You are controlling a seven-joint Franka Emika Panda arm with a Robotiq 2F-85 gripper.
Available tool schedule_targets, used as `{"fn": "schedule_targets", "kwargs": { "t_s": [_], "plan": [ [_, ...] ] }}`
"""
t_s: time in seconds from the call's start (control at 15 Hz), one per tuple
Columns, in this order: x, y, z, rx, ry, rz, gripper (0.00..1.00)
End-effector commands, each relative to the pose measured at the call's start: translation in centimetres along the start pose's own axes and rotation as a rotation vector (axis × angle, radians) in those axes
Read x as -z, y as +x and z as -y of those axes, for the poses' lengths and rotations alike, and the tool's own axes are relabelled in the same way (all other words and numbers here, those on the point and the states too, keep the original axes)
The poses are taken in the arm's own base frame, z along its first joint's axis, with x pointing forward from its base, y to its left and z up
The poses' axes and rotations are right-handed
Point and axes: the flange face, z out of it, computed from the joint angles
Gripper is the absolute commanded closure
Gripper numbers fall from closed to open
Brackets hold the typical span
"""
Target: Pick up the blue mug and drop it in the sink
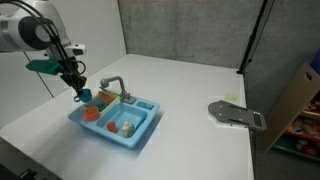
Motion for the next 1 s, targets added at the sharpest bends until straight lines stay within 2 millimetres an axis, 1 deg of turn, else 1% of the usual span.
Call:
{"fn": "schedule_targets", "kwargs": {
  "t_s": [0.0, 0.47, 0.93],
  "plan": [
    [1.2, -0.3, -1.9, -0.039, -0.008, 0.011, 0.97],
    [0.5, -0.2, -5.5, -0.101, -0.012, 0.042, 0.97],
    [-0.1, -1.3, -9.0, -0.151, -0.01, 0.067, 0.97]
  ]
}}
